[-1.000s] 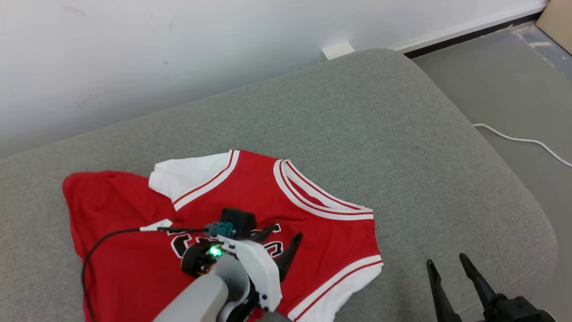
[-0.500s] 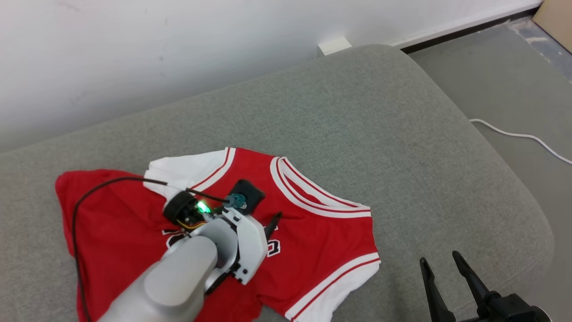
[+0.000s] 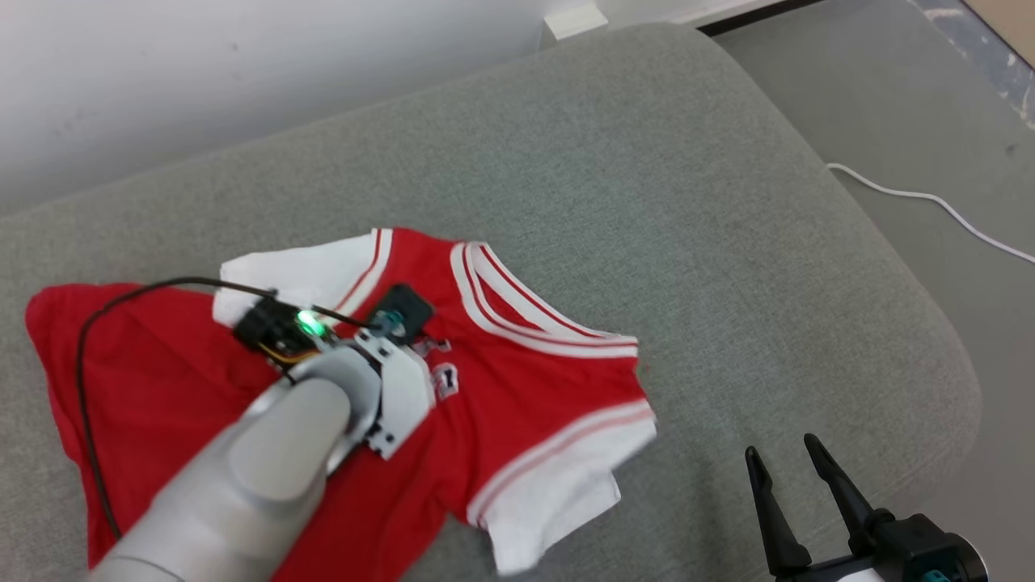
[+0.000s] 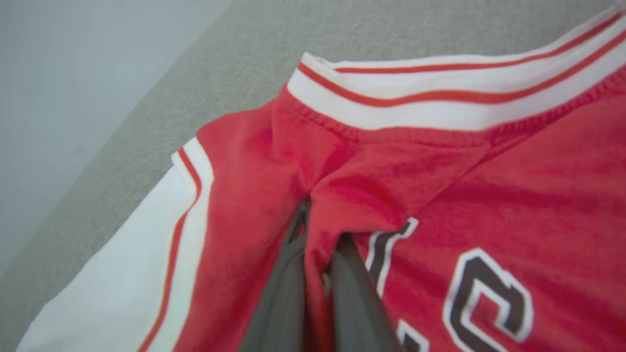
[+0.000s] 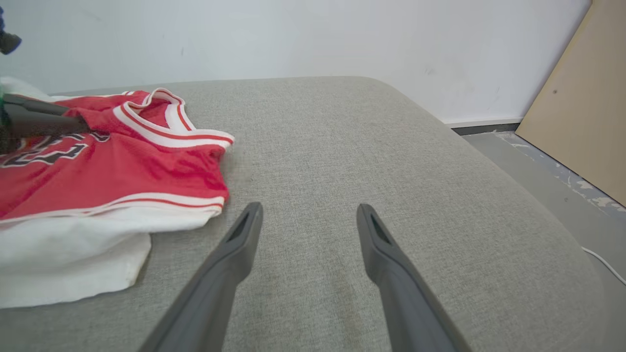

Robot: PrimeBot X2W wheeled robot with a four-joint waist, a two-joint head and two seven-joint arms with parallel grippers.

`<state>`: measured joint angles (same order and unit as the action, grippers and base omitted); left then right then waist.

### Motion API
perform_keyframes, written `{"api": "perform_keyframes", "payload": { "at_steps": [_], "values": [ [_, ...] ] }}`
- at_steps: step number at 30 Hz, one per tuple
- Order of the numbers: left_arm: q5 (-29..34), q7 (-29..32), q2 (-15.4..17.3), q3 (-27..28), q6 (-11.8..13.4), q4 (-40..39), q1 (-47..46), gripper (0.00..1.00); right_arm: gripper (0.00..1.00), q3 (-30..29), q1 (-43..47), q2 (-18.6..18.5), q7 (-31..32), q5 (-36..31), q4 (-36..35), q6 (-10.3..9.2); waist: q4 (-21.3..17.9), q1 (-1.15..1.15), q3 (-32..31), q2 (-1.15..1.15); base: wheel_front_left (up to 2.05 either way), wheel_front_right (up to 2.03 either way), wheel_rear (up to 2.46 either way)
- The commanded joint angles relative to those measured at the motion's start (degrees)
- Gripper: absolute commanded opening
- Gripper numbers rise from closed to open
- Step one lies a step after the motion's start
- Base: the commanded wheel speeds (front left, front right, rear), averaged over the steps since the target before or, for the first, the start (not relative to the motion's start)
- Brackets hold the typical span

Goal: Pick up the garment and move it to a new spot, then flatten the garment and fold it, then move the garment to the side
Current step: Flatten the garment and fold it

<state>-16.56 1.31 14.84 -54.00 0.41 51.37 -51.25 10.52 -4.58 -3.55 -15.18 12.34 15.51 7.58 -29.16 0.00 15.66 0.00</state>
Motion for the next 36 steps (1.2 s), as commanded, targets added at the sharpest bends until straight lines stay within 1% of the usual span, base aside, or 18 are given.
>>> {"api": "perform_keyframes", "payload": {
  "at_steps": [1,8,10,11,13,14,15,16,20,23,26,29,33,36],
  "values": [
    [0.9,-0.3,1.6,0.5,1.1,1.1,-0.7,0.00,1.00,-0.1,-0.4,0.1,0.1,0.0,0.0,-0.17,0.0,0.00,0.6,0.00,0.00,0.00,0.00],
    [1.2,-6.5,2.1,2.4,5.2,4.3,-6.0,0.00,1.00,0.7,-1.5,0.4,0.1,0.1,0.0,-0.17,0.1,0.00,2.9,0.00,0.00,0.00,0.00],
    [0.6,-7.4,1.8,2.9,6.1,5.7,-6.7,0.00,1.00,1.0,-1.7,0.4,0.1,0.1,0.1,-0.17,0.2,0.00,3.1,0.00,0.00,0.00,0.00],
    [0.7,-8.4,1.7,3.1,7.0,6.2,-7.2,0.00,1.00,1.0,-1.9,0.4,0.1,0.1,0.2,-0.17,0.2,0.00,3.2,0.00,0.00,0.00,0.00],
    [-0.3,-9.9,1.0,3.8,7.7,7.2,-7.1,0.00,1.00,1.0,-2.1,0.5,0.1,0.0,0.3,-0.17,0.4,0.00,3.1,0.00,0.00,0.00,0.00],
    [-0.8,-10.7,0.5,4.2,7.9,7.7,-6.7,0.32,1.00,1.0,-2.1,0.5,0.1,-0.1,0.4,-0.17,0.6,0.00,2.9,0.00,0.00,0.00,0.00],
    [-1.0,-11.6,0.1,4.5,8.0,8.1,-6.3,0.95,1.00,0.8,-2.0,0.5,0.1,-0.2,0.5,-0.17,0.8,0.00,2.7,0.00,0.00,0.00,0.00],
    [-1.5,-12.4,-0.3,4.9,8.2,8.5,-5.9,1.00,1.00,0.7,-2.0,0.5,0.1,-0.3,0.5,-0.17,1.1,0.00,2.3,0.00,0.00,0.00,0.00],
    [-5.0,-15.1,-1.6,7.7,8.1,8.3,-4.2,1.00,1.00,-0.4,-1.3,0.0,0.1,-0.8,0.3,-0.17,2.6,0.00,0.5,0.00,0.00,0.00,0.00],
    [-7.3,-16.1,-2.3,9.9,7.4,6.4,-2.2,1.00,1.00,-1.6,-0.4,-0.7,0.1,-1.2,-0.3,-0.17,4.5,0.00,-1.3,0.00,0.00,0.00,0.00],
    [-9.0,-16.6,-2.3,11.9,7.4,3.2,0.5,1.00,1.00,-3.1,0.6,-1.5,0.1,-1.4,-0.8,-0.17,6.6,0.00,-3.5,0.00,0.00,0.00,0.00],
    [-9.6,-16.5,-1.8,14.3,8.4,-3.5,4.4,1.00,1.00,-4.7,1.5,-2.0,0.1,-1.6,-1.7,-0.17,8.8,0.00,-5.7,0.00,0.00,0.00,0.00],
    [-9.6,-16.4,-0.4,17.9,9.7,-12.8,12.0,1.00,1.00,-6.5,2.8,-3.1,0.1,-2.3,-2.5,-0.17,11.5,0.00,-9.1,0.00,0.00,0.00,0.00],
    [-9.6,-16.4,0.0,21.2,11.4,-19.8,19.3,1.00,1.00,-7.5,3.7,-3.7,0.1,-2.9,-3.2,-0.17,13.4,0.00,-11.8,0.00,0.00,0.00,0.00]
  ]
}}
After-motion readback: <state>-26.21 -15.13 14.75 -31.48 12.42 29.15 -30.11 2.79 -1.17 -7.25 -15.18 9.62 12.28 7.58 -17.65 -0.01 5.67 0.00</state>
